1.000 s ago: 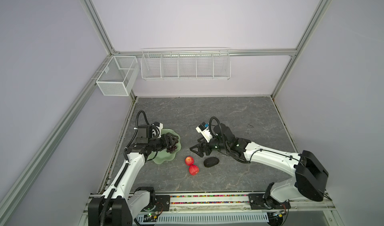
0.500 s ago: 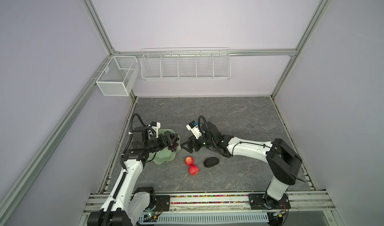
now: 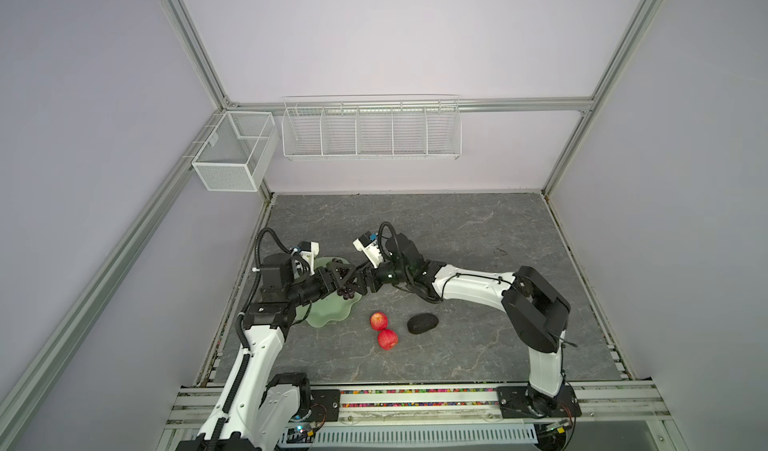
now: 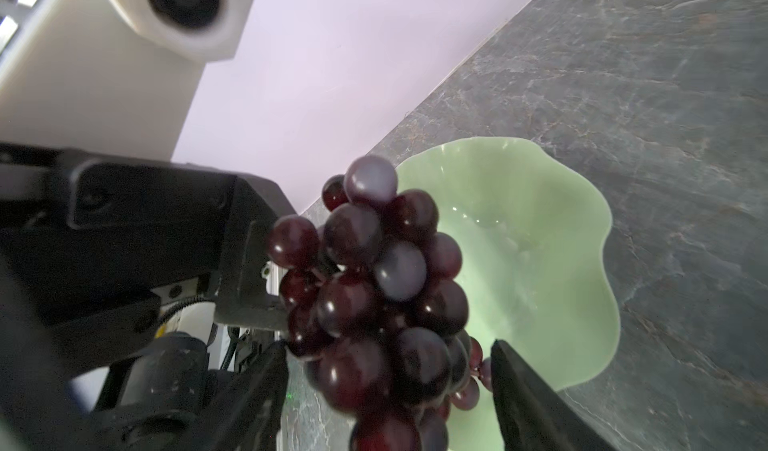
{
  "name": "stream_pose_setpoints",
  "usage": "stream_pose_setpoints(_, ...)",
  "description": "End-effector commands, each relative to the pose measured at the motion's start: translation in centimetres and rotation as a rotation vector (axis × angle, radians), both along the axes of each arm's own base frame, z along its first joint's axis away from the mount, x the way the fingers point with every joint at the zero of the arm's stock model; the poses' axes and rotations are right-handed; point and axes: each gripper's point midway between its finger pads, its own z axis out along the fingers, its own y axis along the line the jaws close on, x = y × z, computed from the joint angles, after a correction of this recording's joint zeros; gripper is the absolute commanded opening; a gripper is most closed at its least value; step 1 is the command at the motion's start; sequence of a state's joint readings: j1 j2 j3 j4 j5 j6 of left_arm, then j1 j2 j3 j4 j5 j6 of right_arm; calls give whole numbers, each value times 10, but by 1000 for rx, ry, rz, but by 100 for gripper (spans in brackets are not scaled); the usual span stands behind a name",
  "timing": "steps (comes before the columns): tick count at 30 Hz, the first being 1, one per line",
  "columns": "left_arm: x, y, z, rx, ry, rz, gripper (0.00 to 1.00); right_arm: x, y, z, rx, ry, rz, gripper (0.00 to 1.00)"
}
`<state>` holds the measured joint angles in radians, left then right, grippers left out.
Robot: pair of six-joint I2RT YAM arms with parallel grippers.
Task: Place and organize the fake fruits in the fruit bowl
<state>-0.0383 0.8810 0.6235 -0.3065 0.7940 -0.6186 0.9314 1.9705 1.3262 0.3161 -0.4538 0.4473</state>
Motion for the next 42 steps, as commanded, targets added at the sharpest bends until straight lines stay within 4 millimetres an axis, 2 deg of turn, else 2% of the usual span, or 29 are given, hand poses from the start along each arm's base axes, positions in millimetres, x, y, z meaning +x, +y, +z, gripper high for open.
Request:
stream_pose_setpoints(1, 1, 0, 13, -15, -50, 2, 73, -6, 11, 6, 40, 33, 47, 60)
stream_pose_setpoints(3, 2, 3, 12, -5, -47, 18, 73, -5, 12, 6, 45, 41, 46, 47)
stream_pose_setpoints(7, 6, 10, 8, 21, -41, 74, 73, -5, 13, 5, 46, 48, 40, 35)
stream_pose_setpoints(13, 11, 11, 18, -41, -112, 115, 73, -4, 18, 6, 65, 75, 47, 27)
stream_pose_setpoints(16, 13, 13, 14, -48, -111, 135, 73, -12, 23, 12, 90, 73, 81, 25)
stream_pose_setpoints(21, 20, 30, 4, -38, -119, 265, 73, -25, 29, 26, 125, 37, 115, 23)
stream_pose_setpoints(25, 22, 35, 26, -87, -217, 308, 73, -31, 33, 25, 120, 47, 135, 20)
stream_pose_setpoints(31, 20, 34, 61, -127, -316, 284, 73, -26, 35, 7, 68, 84, 101, 17)
stream_pose_setpoints(35, 17, 36, 86, -232, -381, 254, 74, -21, 36, -10, -4, 117, 82, 17)
stream_pose_setpoints(39, 18, 37, 102, -422, -391, 199, 74, -19, 34, -15, -27, 124, 64, 16)
stream_pose_setpoints(42, 21, 36, 105, -464, -382, 163, 73, -19, 32, -18, -39, 125, 60, 16)
